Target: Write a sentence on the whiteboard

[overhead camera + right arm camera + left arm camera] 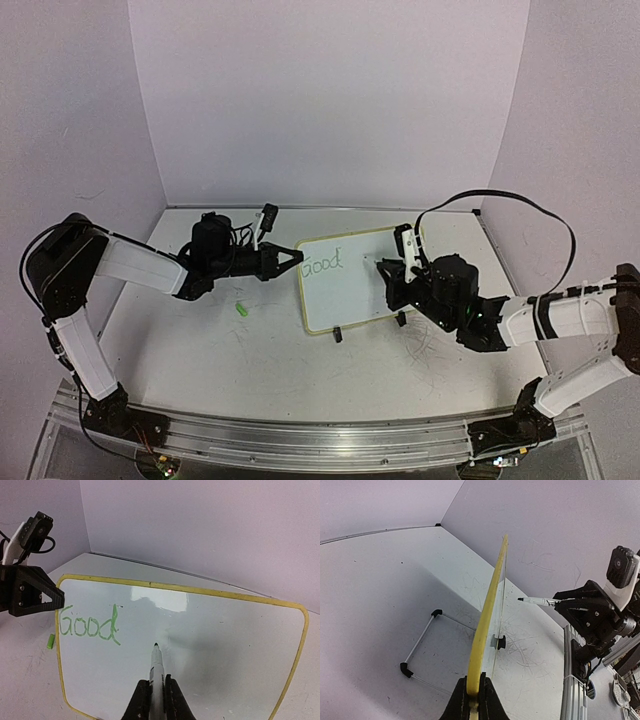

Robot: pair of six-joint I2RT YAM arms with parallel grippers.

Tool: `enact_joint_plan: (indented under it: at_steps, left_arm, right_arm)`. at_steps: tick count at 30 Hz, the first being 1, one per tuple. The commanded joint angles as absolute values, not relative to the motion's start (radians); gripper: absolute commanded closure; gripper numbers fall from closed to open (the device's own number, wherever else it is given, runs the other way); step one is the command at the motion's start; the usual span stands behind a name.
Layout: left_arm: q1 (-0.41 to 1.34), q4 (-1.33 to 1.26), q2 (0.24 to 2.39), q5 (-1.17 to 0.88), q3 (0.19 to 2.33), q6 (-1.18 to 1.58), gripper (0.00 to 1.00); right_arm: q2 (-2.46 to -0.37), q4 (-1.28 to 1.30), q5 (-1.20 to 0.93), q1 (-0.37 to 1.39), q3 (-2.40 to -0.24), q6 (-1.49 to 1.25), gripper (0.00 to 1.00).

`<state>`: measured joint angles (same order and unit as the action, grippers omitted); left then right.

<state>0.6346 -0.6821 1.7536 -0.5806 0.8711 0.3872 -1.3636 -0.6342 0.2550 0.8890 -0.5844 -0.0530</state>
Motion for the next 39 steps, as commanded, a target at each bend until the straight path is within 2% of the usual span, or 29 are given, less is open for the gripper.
enact_joint_plan:
  at_steps: [1, 13, 39]
  left_arm:
    - [0.623, -0.653, 1.721, -0.491, 0.879, 0.320, 1.00]
    - [0.631, -0.647, 1.712, -0.476, 0.869, 0.294, 1.00]
    - [0.634, -0.646, 1.697, -0.468, 0.862, 0.285, 1.00]
  right_arm:
    - [-1.400, -0.647, 0.242, 0.896, -0.656, -0.027, 1.00]
    - [-1.476, -0.683, 0.237, 0.896, -0.729, -0.018, 1.00]
    - [-1.520, -0.685, 0.279, 0.896, -0.730, -0.040, 1.00]
